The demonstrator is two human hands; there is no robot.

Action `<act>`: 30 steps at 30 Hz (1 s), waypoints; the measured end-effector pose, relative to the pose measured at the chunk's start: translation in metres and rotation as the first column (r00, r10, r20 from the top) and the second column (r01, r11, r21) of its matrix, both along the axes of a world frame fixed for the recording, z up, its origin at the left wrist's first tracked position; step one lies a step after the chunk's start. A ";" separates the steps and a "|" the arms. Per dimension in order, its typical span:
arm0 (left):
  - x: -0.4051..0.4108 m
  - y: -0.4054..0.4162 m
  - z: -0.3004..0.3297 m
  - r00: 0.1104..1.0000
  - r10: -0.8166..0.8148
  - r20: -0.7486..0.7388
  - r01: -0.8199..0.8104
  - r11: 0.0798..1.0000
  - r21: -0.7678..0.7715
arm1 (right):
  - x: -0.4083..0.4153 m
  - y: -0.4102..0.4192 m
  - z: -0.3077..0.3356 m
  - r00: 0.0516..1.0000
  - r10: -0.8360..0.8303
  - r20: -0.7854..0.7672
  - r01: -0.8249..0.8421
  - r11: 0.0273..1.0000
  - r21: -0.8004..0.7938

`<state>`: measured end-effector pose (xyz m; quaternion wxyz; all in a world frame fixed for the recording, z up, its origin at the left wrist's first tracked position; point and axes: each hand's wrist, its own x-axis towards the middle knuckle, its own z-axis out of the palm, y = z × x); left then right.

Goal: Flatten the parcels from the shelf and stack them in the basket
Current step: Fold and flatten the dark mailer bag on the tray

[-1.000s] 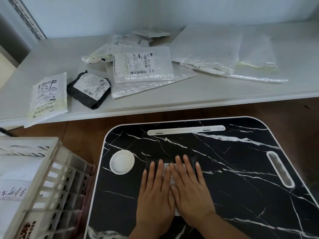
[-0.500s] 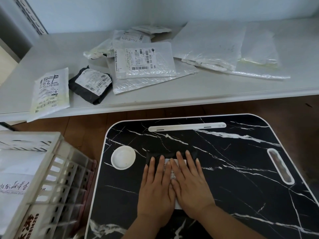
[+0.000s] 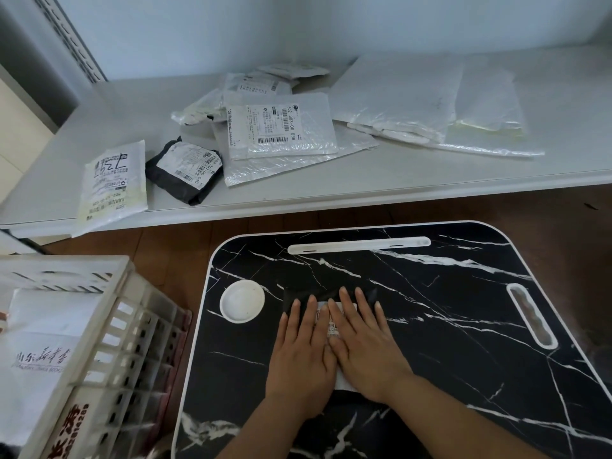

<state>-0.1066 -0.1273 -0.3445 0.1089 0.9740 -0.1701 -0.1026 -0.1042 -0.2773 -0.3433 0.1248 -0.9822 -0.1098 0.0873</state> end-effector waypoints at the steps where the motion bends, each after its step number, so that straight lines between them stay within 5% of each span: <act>1: 0.002 0.002 0.003 1.000 -0.013 -0.005 0.013 1.000 0.004 | 0.000 -0.003 0.005 0.996 -0.014 -0.084 0.019 0.998 0.063; 4: 0.009 0.010 0.014 0.995 -0.002 -0.098 -0.005 0.997 -0.076 | -0.003 -0.012 0.014 0.988 -0.070 -0.137 0.078 0.996 0.053; 8: 0.018 0.015 0.021 0.991 -0.118 -0.064 0.124 0.988 0.089 | -0.009 -0.014 0.001 0.999 -0.031 -0.013 0.030 0.996 -0.080; 15: 0.020 0.015 0.006 0.996 -0.078 -0.037 0.083 0.983 0.164 | -0.008 -0.015 -0.009 0.994 -0.039 0.103 0.056 0.985 -0.163; 24: 0.024 0.013 0.006 0.991 -0.078 -0.105 0.094 0.984 0.154 | -0.003 -0.014 -0.010 0.999 -0.040 -0.033 0.032 0.975 -0.218; 30: 0.025 0.011 0.017 0.991 -0.086 -0.102 0.105 0.975 0.197 | 0.003 -0.013 0.016 0.980 0.002 -0.199 -0.022 0.995 -0.101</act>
